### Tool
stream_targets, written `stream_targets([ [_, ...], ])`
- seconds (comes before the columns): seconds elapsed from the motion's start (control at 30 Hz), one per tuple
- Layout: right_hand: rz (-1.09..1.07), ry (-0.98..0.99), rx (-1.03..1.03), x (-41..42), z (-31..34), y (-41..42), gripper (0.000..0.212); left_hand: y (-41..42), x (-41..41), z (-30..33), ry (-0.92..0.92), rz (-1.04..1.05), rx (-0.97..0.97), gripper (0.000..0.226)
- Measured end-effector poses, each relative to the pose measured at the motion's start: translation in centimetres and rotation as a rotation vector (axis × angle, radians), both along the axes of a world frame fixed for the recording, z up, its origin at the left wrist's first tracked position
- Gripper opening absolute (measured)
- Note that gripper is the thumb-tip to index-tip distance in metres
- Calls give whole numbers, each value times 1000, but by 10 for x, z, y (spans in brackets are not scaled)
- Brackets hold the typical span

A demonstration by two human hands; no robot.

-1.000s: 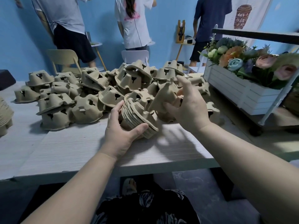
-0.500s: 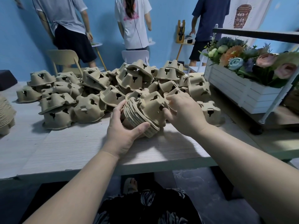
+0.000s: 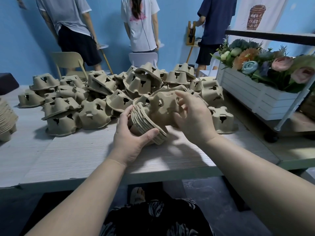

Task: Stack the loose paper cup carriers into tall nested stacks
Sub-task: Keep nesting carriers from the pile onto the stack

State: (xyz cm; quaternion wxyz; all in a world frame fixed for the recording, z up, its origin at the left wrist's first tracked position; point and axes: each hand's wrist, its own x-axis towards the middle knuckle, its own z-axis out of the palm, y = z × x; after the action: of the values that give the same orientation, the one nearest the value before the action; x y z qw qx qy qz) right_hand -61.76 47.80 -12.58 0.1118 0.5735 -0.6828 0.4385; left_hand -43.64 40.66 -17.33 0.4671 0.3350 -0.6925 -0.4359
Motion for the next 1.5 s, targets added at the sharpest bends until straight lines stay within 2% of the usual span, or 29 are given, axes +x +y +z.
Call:
stream_targets([
  [0.07, -14, 76, -33, -4, 0, 1, 58, 0, 0, 0, -2, 3, -4, 99],
  [0.13, 38, 110, -39, -5, -3, 4, 52, 1, 1, 1, -15, 6, -11, 94],
  [0.23, 93, -22, -37, -4, -4, 8, 27, 3, 0, 3, -38, 11, -16, 88],
  [0.4, 12, -175, -15, -8, -2, 6, 10, 2, 0, 2, -45, 5, -16, 94],
  [0.5, -83, -213, 25, -12, 0, 6, 18, 2, -1, 1, -49, 0, -16, 104],
  [0.67, -245, -180, 252, -16, 3, 9, 47, 1, 0, 0, -59, 0, -17, 105],
  [0.8, -218, -246, 322, -12, 6, 15, 63, 0, 0, 0, -63, 5, -14, 103],
  [0.93, -146, -322, 236, -7, 9, 22, 68, 1, 0, 0, -68, 5, -11, 102],
  [1.07, -60, -270, 136, -6, 9, 24, 57, 2, 0, 1, -76, 5, -8, 102],
  [1.23, -22, -204, 151, -2, 10, 26, 57, 2, 0, 2, -80, 8, -16, 102],
  [1.4, 51, -195, 79, 5, 6, 27, 16, 2, 0, 1, -82, 16, -14, 103],
  [1.5, 102, -87, -15, 8, -2, 28, 8, 3, -1, 2, -83, 17, -16, 101],
])
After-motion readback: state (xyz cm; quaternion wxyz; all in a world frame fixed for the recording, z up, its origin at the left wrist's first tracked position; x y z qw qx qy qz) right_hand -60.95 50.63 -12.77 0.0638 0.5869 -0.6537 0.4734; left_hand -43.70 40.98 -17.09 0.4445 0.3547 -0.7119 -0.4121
